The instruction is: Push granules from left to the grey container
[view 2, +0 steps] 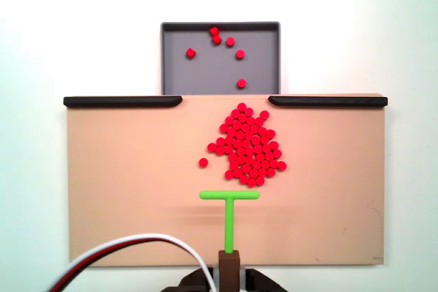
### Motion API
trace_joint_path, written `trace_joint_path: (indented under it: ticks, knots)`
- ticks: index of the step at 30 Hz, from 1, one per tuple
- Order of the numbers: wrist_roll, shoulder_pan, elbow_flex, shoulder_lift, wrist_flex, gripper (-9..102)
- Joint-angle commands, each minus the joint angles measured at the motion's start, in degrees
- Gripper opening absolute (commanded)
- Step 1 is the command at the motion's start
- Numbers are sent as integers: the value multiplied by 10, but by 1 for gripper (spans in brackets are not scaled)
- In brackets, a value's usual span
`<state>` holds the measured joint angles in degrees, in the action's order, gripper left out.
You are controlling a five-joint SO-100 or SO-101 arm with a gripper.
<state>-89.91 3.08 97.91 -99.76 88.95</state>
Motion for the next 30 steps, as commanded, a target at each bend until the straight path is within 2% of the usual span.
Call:
trace_joint_path:
  ticks: [1, 10, 30]
  knots:
    - [11, 2, -11, -18, -2, 0]
    - [56, -6, -12, -6, -2, 0]
    - [31, -17, -12, -15, -2, 0]
